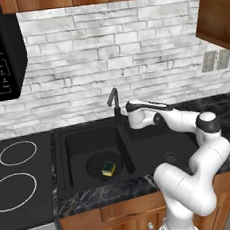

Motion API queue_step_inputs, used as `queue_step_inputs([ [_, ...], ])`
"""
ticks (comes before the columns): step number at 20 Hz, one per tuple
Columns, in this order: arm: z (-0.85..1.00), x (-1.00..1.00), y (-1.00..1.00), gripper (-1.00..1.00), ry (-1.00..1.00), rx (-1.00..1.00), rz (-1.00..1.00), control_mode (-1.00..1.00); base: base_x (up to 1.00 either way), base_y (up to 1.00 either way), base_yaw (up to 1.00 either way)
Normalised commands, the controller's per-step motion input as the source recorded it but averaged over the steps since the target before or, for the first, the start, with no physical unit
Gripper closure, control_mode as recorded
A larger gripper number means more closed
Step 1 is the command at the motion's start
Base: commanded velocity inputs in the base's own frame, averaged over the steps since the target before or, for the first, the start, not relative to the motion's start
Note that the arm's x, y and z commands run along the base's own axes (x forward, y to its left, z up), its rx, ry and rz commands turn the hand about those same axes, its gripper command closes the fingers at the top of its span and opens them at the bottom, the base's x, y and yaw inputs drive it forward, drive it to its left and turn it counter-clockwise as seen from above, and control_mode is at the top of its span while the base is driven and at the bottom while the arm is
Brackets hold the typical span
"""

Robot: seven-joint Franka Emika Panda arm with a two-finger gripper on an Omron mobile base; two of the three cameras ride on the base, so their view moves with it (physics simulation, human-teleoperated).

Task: Pick the pan and sponge and place them into the sink. Then turn on the water.

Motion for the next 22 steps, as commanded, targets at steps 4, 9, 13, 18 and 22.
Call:
queue_step_inputs([
  [4, -0.07, 0.39, 0.01, -1.0, -0.01, 0.02, -0.09, -1.0, 0.0, 0.0, 0.0],
  [9, -0.09, 0.48, 0.04, -1.0, 0.0, 0.0, -0.07, -1.0, 0.0, 0.0, 0.0],
  [13, -0.01, 0.44, 0.0, 1.0, 0.0, 0.0, -0.07, -1.0, 0.0, 0.0, 0.0],
  [18, 0.0, 0.27, -0.03, 1.0, 0.0, 0.0, -0.1, -1.0, 0.0, 0.0, 0.0],
  [22, 0.0, 0.06, -0.07, 1.0, 0.0, 0.0, -0.14, -1.0, 0.0, 0.0, 0.0],
])
